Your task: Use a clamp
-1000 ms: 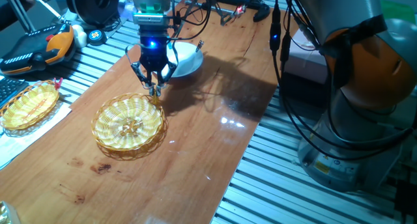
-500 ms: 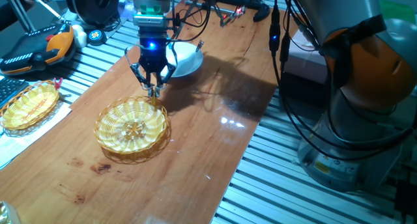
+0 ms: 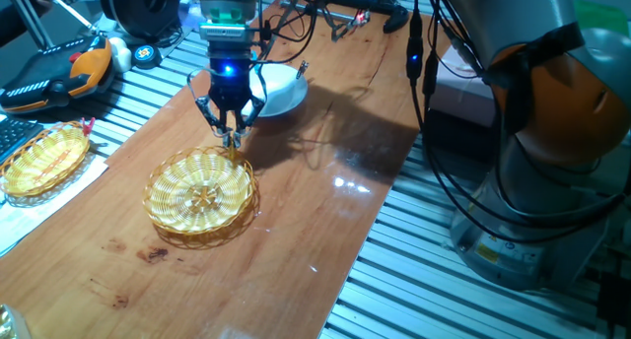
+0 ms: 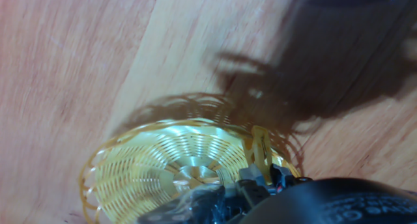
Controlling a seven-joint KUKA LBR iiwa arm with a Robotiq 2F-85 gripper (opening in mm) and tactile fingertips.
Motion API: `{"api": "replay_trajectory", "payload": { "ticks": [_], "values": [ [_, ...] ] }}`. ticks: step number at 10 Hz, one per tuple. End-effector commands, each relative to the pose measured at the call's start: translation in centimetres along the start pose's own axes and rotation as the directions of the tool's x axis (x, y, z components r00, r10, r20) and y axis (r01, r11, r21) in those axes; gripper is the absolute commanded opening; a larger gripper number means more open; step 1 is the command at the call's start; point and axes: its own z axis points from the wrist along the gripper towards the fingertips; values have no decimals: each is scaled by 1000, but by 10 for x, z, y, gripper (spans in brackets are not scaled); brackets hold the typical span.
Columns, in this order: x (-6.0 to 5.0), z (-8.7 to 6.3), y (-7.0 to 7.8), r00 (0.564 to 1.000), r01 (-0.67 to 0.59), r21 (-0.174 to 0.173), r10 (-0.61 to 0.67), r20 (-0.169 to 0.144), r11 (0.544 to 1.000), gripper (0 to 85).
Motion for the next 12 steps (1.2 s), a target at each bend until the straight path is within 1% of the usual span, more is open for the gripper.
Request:
{"api": "replay_trajectory", "payload": {
  "ticks": [1,3,6,7,9,10,11,12],
  "values": [
    [-1,-1,1,1000,-1,1,1,1,1000,247],
    [-3,-1,3,1000,0,5,0,6,1000,340],
    [-2,-2,4,1000,2,5,-2,13,1000,437],
    [0,-5,5,1000,4,6,-4,15,1000,463],
    [5,-16,6,999,44,23,-44,6,999,503],
    [9,-25,5,991,127,54,-129,32,990,497],
    [10,-31,3,979,195,79,-199,52,978,487],
    [12,-33,2,964,246,101,-254,77,964,460]
  ]
}}
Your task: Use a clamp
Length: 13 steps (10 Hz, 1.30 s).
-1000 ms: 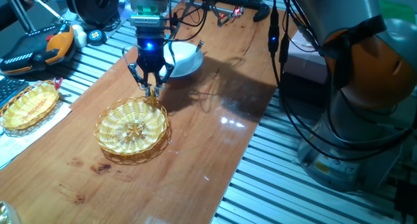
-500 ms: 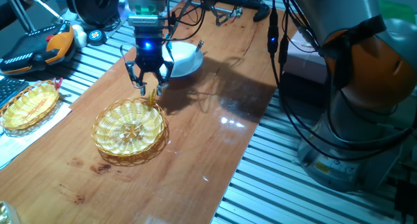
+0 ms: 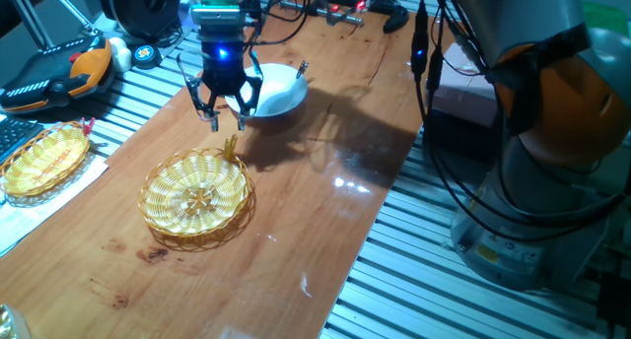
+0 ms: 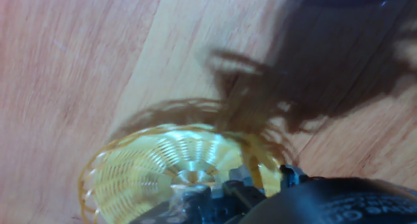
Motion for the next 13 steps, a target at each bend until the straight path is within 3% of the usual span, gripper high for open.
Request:
{"api": "replay_trajectory", "payload": {
  "ticks": [1,3,5,6,8,10,13],
  "values": [
    [1,-1,0,985,170,72,-172,21,983,427],
    [-3,-10,-1,957,277,102,-284,56,955,307],
    [-9,-24,-3,930,355,117,-363,58,927,53],
    [-13,-32,-5,914,393,139,-403,55,909,7],
    [-23,-45,-11,872,466,200,-485,57,862,7],
    [-36,-60,-21,805,555,284,-591,54,782,7],
    [-49,-77,-34,735,635,337,-678,12,695,7]
  ]
}}
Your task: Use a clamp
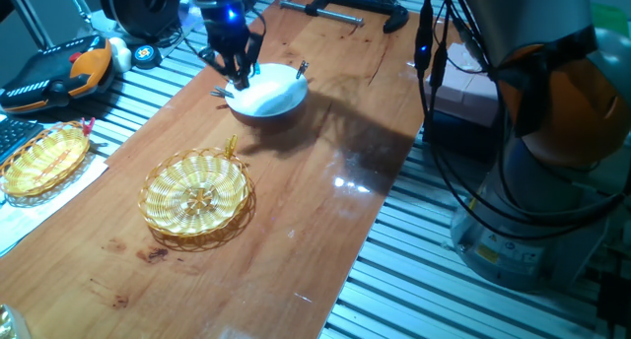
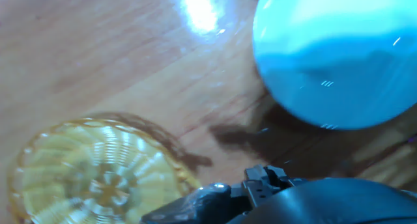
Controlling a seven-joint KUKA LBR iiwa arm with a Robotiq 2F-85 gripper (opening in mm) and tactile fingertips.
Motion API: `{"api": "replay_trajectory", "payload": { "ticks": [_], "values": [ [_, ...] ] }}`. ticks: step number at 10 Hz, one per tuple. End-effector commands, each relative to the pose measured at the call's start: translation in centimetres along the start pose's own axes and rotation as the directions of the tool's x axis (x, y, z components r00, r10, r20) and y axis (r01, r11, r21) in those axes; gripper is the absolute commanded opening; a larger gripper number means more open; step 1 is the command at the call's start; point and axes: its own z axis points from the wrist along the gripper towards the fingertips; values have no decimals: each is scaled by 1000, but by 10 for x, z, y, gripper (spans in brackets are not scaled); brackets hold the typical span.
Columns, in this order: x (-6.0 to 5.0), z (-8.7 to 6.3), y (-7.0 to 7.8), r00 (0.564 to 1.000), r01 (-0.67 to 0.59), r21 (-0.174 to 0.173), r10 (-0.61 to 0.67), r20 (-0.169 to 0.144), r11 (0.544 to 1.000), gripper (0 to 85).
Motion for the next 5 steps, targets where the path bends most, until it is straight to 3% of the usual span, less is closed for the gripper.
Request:
{"api": "replay_trajectory", "payload": {
  "ticks": [1,2,3,5],
  "values": [
    [-1,-1,-3,942,336,75,-335,-21,939,7],
    [-3,-1,-6,923,383,104,-384,-12,918,7],
    [-3,0,-5,921,387,109,-389,-5,915,7],
    [-4,1,-2,925,377,97,-379,5,921,7]
  ]
}}
